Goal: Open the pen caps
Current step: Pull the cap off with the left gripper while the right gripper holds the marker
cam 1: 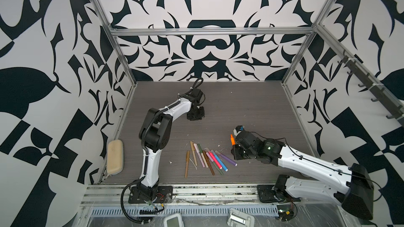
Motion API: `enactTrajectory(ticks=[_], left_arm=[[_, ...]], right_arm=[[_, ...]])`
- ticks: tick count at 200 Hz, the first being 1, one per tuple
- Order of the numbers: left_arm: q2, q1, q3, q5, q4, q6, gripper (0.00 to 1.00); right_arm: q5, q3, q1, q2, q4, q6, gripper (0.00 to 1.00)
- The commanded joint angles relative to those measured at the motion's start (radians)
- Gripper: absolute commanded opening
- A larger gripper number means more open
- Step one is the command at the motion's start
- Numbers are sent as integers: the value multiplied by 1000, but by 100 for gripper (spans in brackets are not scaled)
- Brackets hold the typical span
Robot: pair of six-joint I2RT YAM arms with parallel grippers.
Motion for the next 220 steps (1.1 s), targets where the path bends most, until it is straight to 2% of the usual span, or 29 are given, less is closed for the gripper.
enactTrajectory(ticks=[1, 7, 21, 51, 70, 99, 126, 143, 153, 166, 182, 199, 220], left_arm=[[51, -7, 39, -63, -123, 36, 0], [58, -7, 40, -63, -123, 36, 2], [69, -11, 49, -74, -152, 34, 14], [78, -16, 68, -79, -163, 34, 23], [78, -18, 71, -80, -162, 30, 33], [68, -19, 74, -78, -161, 25, 41], [10, -19, 63, -79, -159, 16, 42], [-100, -19, 10, -52, -132, -6, 42], [-191, -19, -54, 1, -47, -17, 44], [-326, -19, -185, 79, 82, -39, 46], [-485, -21, -356, 123, 214, -84, 48], [-640, -23, -503, 128, 285, -123, 48], [-815, -25, -626, 109, 287, -143, 49]], right_arm=[[100, 19, 0, -27, -60, -5, 0], [100, 16, 1, -29, -61, -5, 0], [100, 8, 0, -26, -63, -4, 0], [96, -14, -1, -21, -63, -6, 0], [104, -21, 0, -28, -66, -10, 0], [104, -10, -2, -29, -69, -44, 0], [96, 18, -3, -5, -66, -83, 0], [68, 42, -33, 29, -32, -136, 0], [28, 62, -75, 60, -7, -178, 0], [-28, 87, -141, 117, 17, -224, 0], [-87, 111, -222, 190, 66, -261, 0], [-91, 150, -272, 284, 97, -277, 0], [-63, 246, -285, 430, 93, -336, 0]])
